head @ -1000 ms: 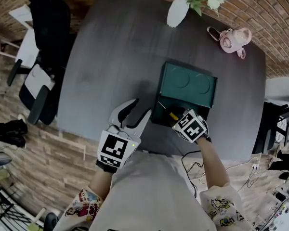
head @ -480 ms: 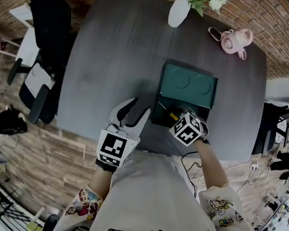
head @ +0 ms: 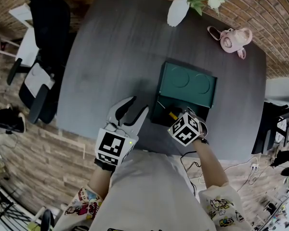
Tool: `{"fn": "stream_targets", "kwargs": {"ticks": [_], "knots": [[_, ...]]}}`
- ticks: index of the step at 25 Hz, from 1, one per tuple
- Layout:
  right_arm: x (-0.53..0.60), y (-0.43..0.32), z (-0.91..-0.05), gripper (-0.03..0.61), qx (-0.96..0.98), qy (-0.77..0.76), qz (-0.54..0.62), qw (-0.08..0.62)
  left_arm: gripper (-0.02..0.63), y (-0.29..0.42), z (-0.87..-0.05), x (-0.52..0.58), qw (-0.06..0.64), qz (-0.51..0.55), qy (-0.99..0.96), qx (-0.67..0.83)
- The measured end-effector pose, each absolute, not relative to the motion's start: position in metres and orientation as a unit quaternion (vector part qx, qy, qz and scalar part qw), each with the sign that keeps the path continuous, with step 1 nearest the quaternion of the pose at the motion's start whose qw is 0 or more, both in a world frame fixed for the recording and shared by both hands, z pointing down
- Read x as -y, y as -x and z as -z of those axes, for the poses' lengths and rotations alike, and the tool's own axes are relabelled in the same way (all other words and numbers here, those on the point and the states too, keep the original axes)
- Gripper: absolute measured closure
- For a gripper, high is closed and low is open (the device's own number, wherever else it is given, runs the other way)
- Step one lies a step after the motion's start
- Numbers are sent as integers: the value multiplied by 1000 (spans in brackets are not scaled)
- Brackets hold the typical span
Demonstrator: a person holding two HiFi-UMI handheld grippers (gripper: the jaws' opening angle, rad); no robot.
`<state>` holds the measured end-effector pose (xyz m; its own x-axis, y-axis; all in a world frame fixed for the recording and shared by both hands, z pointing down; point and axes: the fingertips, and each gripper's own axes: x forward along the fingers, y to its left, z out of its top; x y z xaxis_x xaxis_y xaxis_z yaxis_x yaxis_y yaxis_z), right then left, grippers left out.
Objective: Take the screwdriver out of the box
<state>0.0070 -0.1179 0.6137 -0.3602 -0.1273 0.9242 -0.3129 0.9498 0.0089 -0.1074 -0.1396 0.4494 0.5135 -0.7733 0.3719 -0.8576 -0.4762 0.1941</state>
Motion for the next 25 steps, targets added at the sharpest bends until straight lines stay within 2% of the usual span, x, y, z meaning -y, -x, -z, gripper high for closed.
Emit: {"fn": "stream_targets", "kwargs": {"ticks": [6, 8, 11, 25], "knots": [[118, -6, -612, 434, 822, -138, -82, 547, 442, 113, -450, 137, 185, -119, -846, 485], [118, -6, -612, 478, 820, -140, -80, 548, 443, 114, -450, 136, 187, -116, -844, 489], [120, -7, -612, 497, 821, -151, -96, 542, 443, 116, -451, 133, 189, -117, -842, 492], [124, -15, -607, 502, 824, -181, -124, 523, 457, 123, -449, 129, 182, -122, -838, 500]]}}
